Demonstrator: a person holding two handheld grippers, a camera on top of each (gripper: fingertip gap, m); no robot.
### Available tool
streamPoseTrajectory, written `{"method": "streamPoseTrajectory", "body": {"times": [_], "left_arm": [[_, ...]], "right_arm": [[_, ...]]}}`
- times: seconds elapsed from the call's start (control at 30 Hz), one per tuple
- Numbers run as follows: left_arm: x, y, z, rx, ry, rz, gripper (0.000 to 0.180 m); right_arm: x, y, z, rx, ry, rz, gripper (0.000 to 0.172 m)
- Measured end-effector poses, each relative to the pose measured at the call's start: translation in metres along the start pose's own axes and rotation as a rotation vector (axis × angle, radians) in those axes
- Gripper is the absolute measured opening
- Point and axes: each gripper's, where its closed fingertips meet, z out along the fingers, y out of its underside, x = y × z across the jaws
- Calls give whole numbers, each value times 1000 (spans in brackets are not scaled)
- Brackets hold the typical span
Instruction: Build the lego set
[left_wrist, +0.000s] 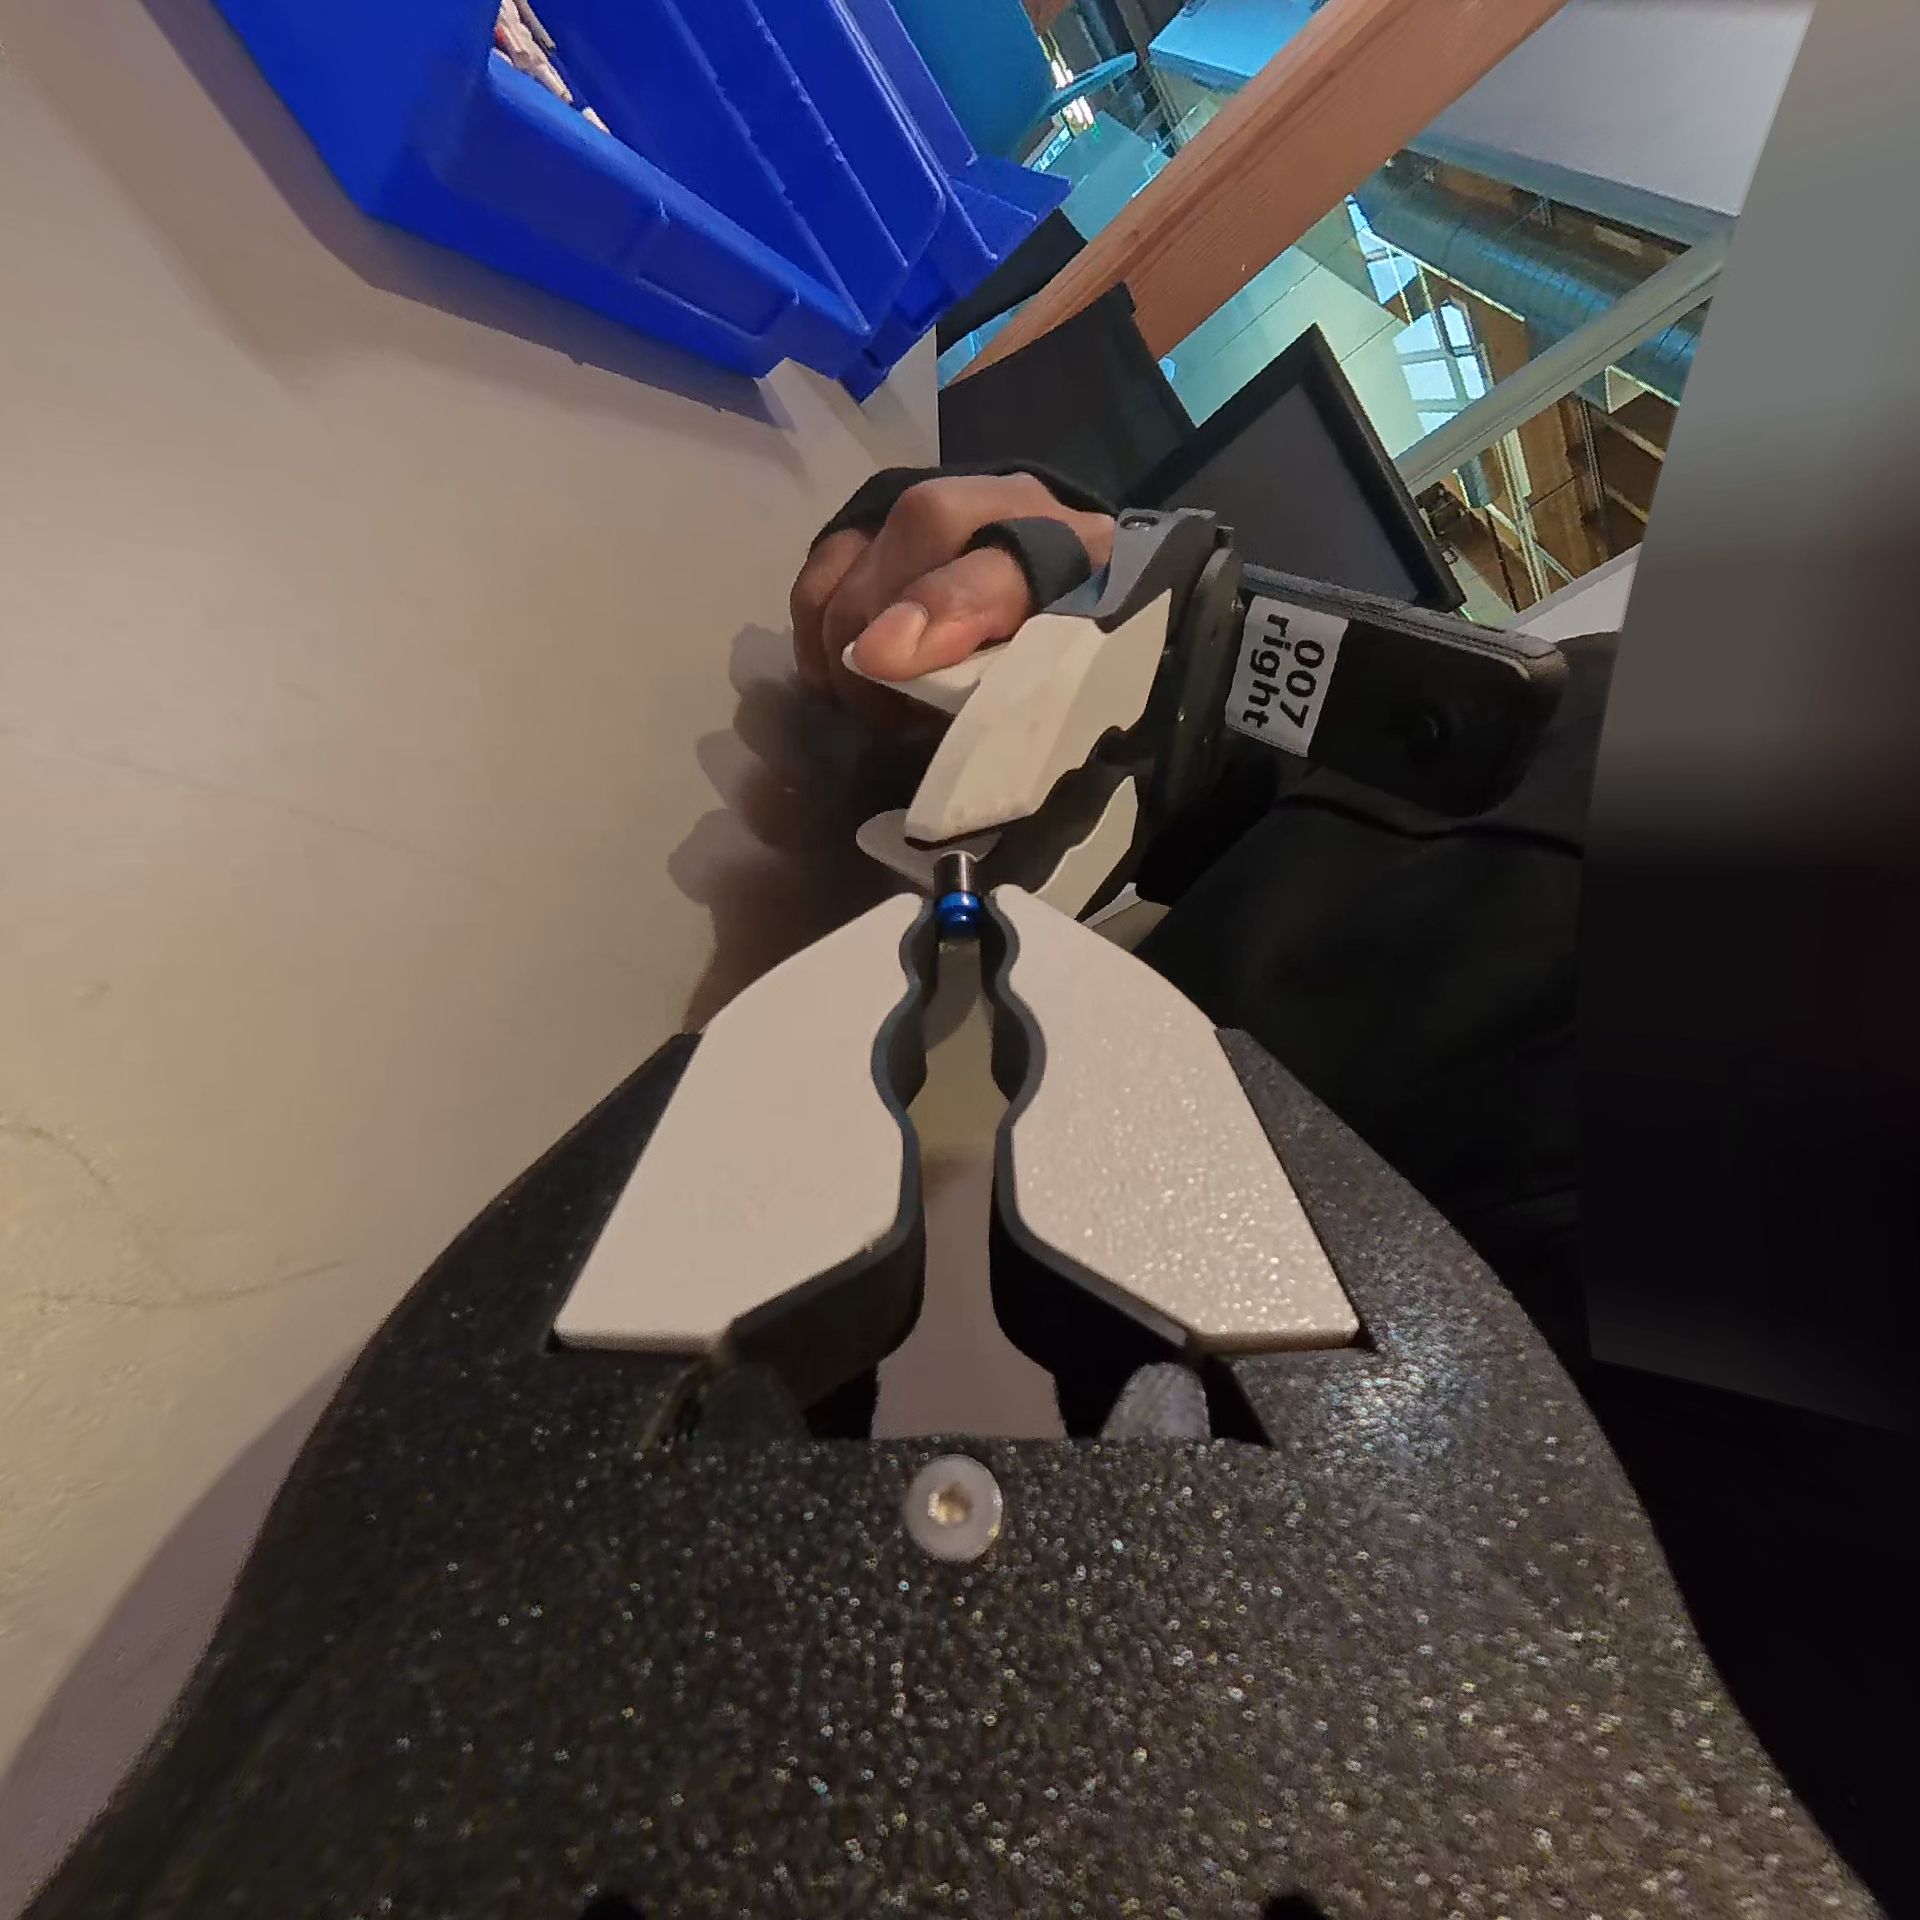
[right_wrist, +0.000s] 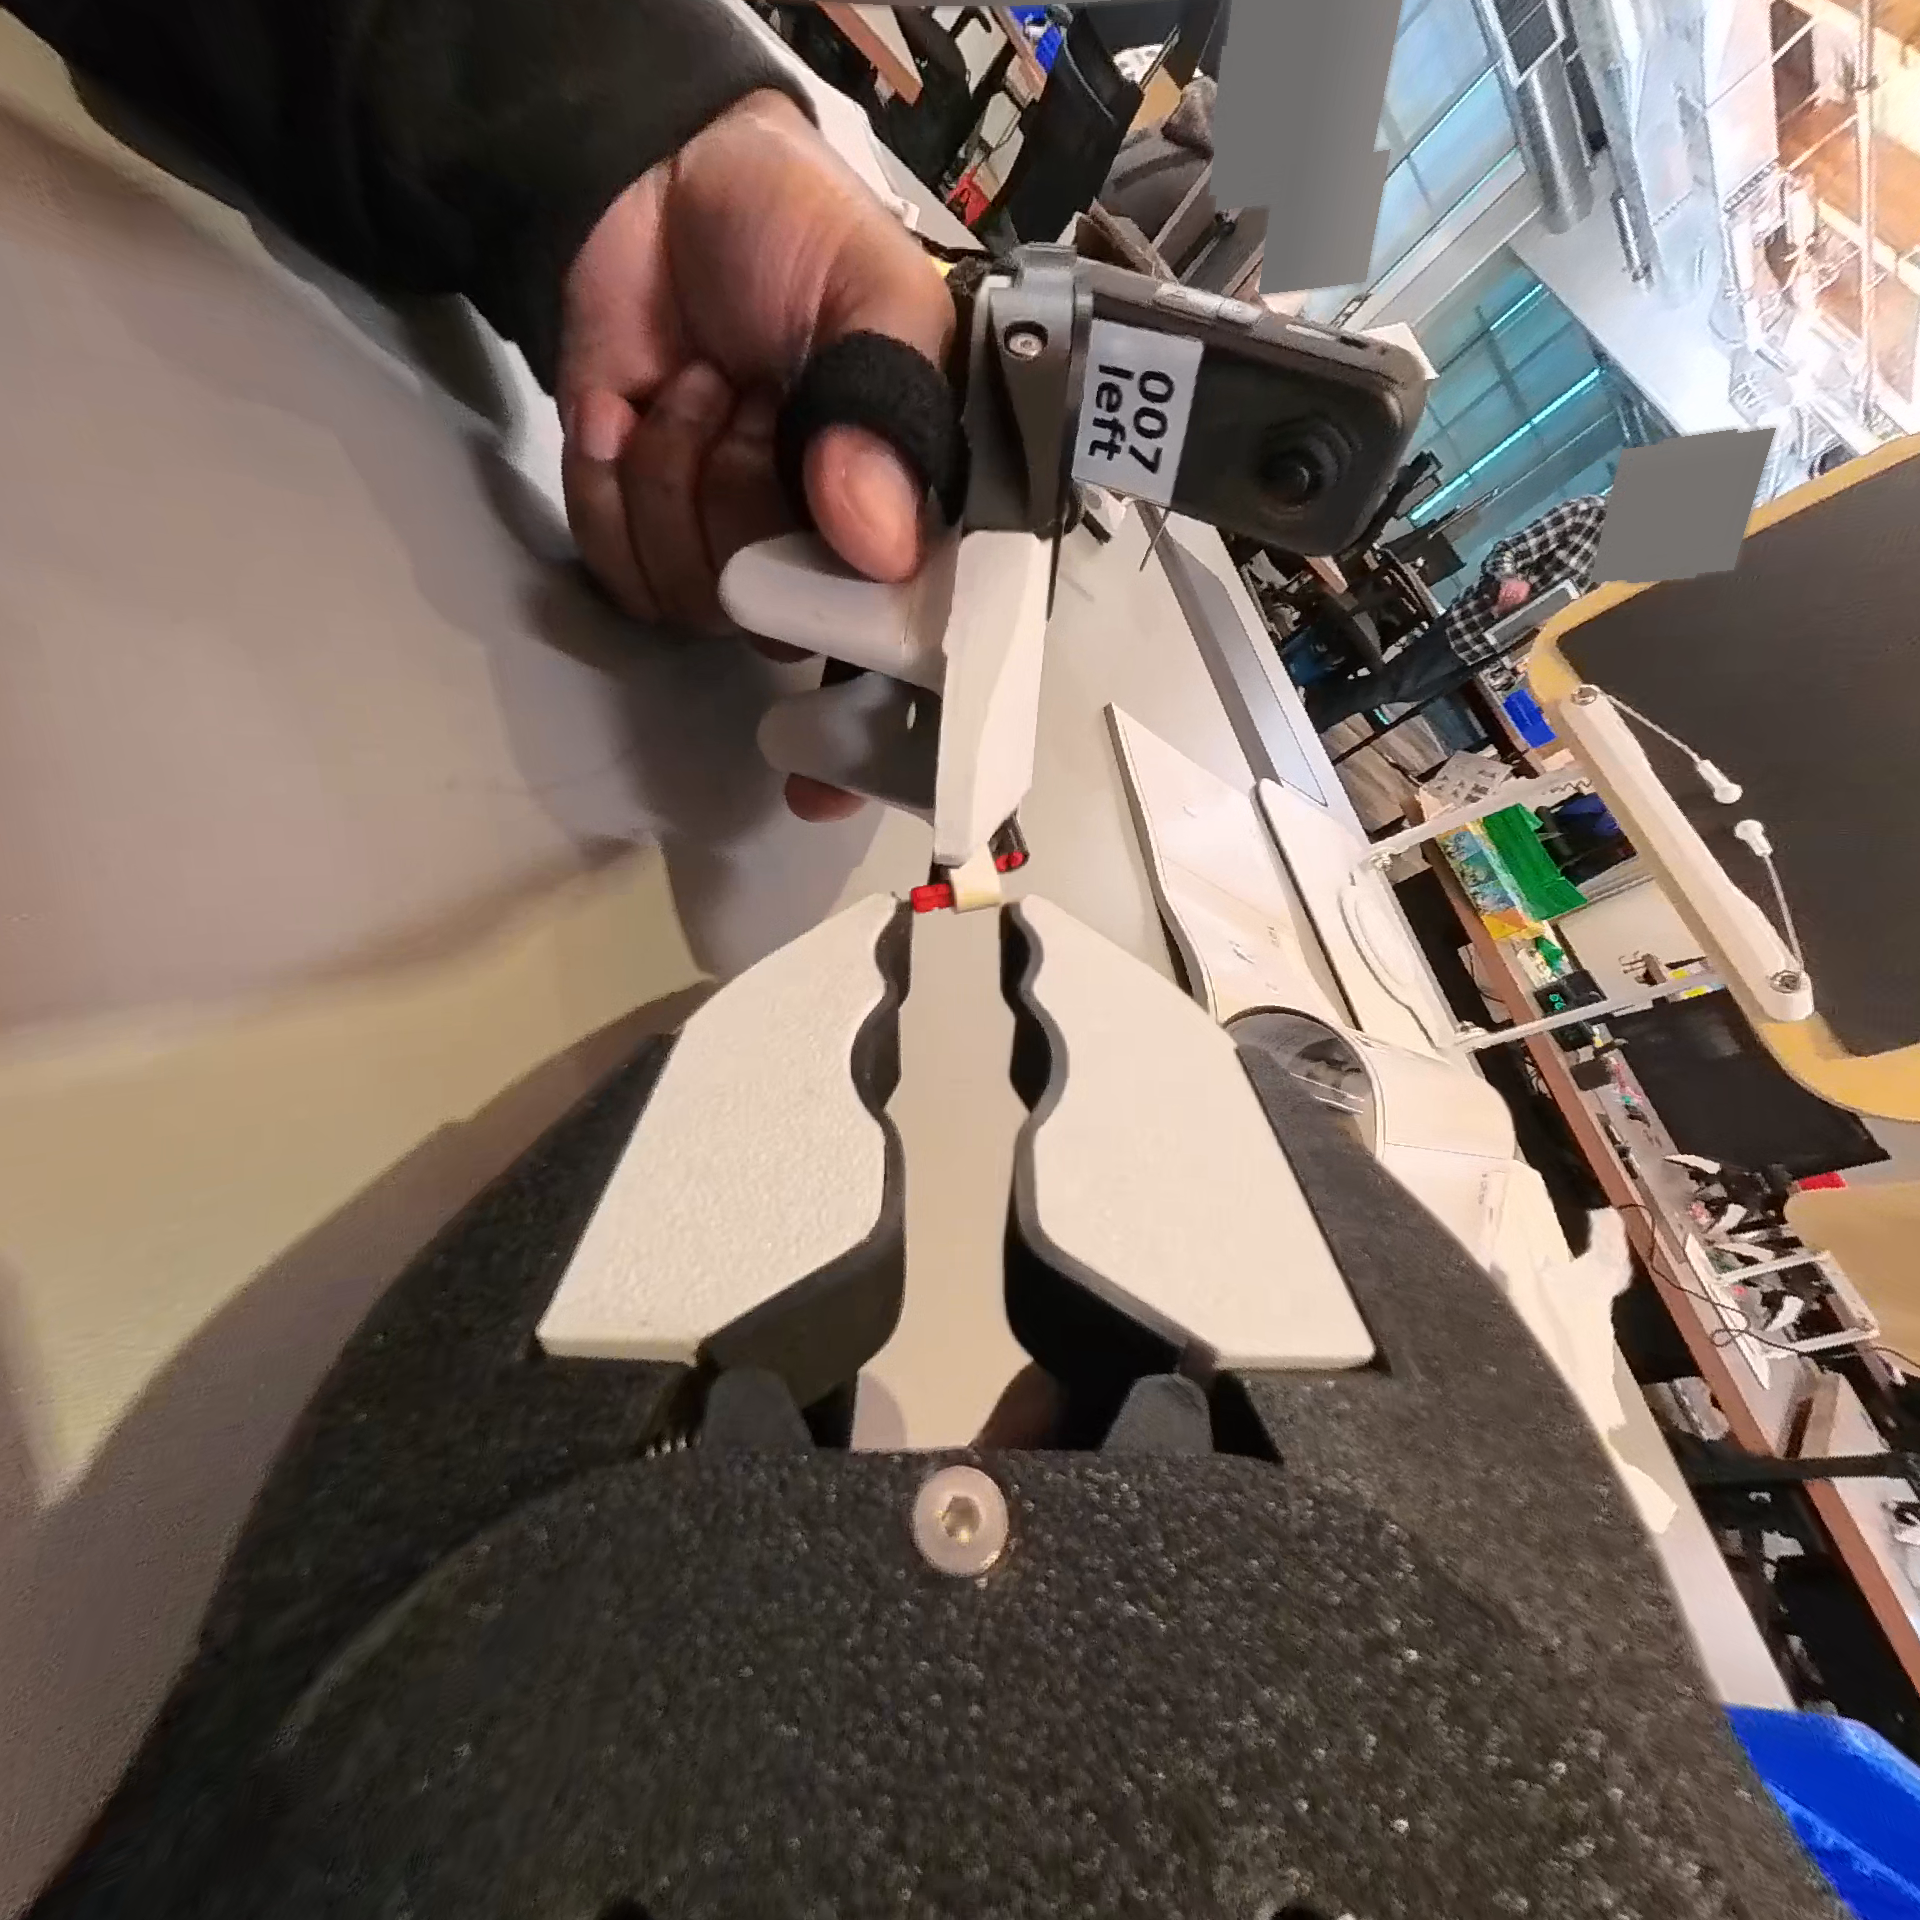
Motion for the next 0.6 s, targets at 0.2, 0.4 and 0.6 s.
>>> {"method": "streamPoseTrajectory", "body": {"times": [0.2, 0.4, 0.6], "left_arm": [[0, 3, 1, -20, -6, 2, 7], [1, 7, 3, -44, -6, 12, 7], [1, 9, 4, -52, -19, 30, 7]], "right_arm": [[-3, 1, 2, -24, 8, -62, 15], [-7, 0, 0, -30, -22, -84, 15], [-8, 2, -1, -56, -41, -71, 12]]}}
